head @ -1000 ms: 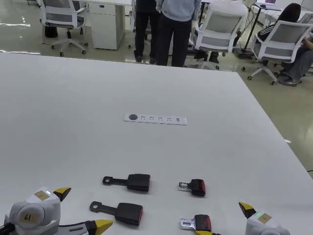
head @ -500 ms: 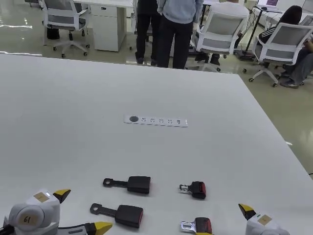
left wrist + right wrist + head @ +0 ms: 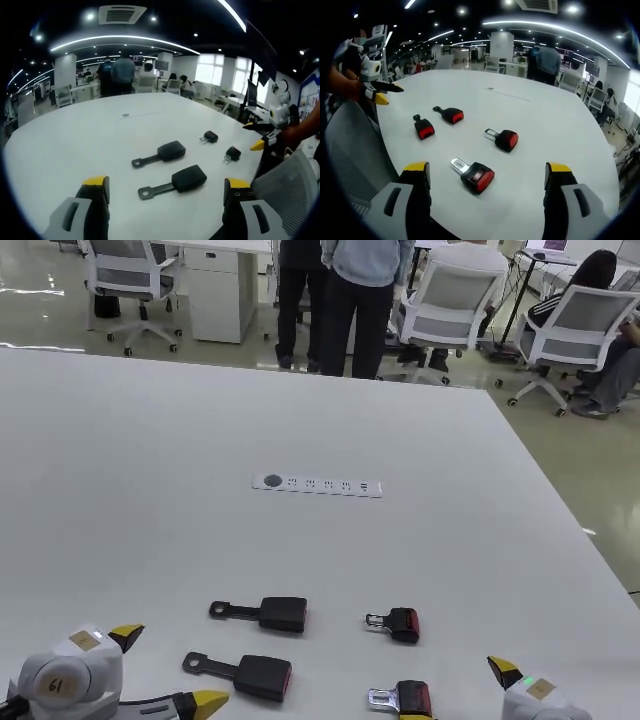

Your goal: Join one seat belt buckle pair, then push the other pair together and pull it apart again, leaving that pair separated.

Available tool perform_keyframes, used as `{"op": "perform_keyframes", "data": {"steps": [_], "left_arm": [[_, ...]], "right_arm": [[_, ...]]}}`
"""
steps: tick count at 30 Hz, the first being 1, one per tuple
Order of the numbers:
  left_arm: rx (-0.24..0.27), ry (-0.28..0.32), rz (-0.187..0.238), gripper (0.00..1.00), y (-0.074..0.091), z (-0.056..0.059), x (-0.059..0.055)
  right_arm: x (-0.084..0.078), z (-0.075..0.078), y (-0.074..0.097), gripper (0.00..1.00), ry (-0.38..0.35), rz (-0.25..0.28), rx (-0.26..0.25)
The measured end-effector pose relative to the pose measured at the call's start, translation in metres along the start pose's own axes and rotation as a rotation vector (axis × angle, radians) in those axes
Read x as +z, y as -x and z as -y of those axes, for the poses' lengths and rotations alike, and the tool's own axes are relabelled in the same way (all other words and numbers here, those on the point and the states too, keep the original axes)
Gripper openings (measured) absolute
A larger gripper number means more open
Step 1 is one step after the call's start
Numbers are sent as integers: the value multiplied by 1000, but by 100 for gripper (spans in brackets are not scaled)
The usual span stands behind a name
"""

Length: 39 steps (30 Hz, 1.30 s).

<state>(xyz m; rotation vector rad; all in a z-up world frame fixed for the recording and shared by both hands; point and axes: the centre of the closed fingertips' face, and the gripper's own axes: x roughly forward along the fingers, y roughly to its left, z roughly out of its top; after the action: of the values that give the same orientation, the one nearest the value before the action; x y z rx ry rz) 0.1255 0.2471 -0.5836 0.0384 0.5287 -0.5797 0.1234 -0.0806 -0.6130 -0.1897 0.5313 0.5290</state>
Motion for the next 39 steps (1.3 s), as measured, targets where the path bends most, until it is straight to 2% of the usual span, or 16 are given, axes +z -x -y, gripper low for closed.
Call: {"op": "perform_keyframes", "data": {"steps": [20,28,31,34,39], "left_arm": [[-4,0,-5,97,-3,-5,-5],[-14,-13,-11,98,-5,0,-4],[-21,-10,-15,98,-6,1,-4],[-30,-17,-19,97,-8,3,-4],[-56,-38,-29,97,-11,11,-4]], "right_arm": [[2,-2,1,95,-3,-6,6],[7,-4,2,95,-6,-6,13],[2,-5,-2,95,-7,-8,19],[4,-6,0,95,-7,-12,27],[2,-7,-2,95,-1,-19,44]]}}
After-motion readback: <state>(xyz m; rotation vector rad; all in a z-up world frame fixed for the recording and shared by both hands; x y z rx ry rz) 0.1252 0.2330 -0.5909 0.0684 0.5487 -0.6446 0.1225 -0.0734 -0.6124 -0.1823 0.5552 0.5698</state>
